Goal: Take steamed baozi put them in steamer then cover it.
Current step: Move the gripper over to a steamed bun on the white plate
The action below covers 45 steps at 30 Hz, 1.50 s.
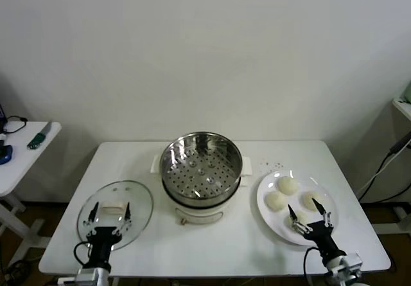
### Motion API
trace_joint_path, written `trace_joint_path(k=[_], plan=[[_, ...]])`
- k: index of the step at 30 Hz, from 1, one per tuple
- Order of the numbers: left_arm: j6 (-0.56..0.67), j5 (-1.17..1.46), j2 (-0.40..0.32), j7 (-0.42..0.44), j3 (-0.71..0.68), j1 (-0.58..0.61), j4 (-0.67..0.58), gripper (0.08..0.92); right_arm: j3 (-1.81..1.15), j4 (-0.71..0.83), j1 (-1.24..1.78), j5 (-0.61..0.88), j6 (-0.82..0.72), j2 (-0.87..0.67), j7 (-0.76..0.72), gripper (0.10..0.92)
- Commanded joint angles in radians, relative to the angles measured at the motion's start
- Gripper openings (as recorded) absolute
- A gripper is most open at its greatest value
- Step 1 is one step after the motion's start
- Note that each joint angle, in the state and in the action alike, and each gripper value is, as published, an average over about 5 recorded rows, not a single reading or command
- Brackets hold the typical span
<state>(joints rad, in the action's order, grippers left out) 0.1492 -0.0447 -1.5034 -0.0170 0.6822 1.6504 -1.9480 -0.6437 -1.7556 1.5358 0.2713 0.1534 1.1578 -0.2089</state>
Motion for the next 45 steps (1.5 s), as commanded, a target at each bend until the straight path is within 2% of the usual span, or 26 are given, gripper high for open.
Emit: trace_joint_path(k=[1,4,9,13,17,23,31,45], plan=[[0.023,-0.008,0.003,-0.009,-0.004,0.007,0.006,0.823,-0.002,-0.001,-0.109,-0.072,-0.125,-0.111,-0.079,0.823],[0.033,-0.009,0.005,-0.018,-0.011,0.01,0.013,0.823,0.015,0.015,-0.185,-0.094,-0.22,-0.213,-0.175,0.823],[0.055,-0.013,0.016,-0.032,-0.025,0.014,0.028,0.823,0.085,0.111,-0.353,-0.135,-0.317,-0.473,-0.462,0.823],[0.061,-0.009,0.023,-0.033,-0.032,0.014,0.038,0.823,0.216,0.209,-0.529,-0.203,-0.319,-0.63,-0.681,0.823],[0.063,-0.005,0.028,-0.035,-0.035,0.009,0.052,0.823,0.414,0.318,-0.761,-0.32,-0.286,-0.689,-0.832,0.823],[0.055,-0.004,0.034,-0.037,-0.035,0.0,0.06,0.823,0.802,0.461,-1.142,-0.437,-0.234,-0.687,-0.964,0.823],[0.033,-0.006,0.036,-0.048,-0.038,-0.019,0.077,0.823,1.276,0.641,-1.541,-0.437,-0.216,-0.574,-1.019,0.823],[0.001,0.007,0.052,-0.055,-0.017,-0.045,0.088,0.823,1.492,0.904,-1.663,-0.438,-0.194,-0.279,-1.016,0.823]])
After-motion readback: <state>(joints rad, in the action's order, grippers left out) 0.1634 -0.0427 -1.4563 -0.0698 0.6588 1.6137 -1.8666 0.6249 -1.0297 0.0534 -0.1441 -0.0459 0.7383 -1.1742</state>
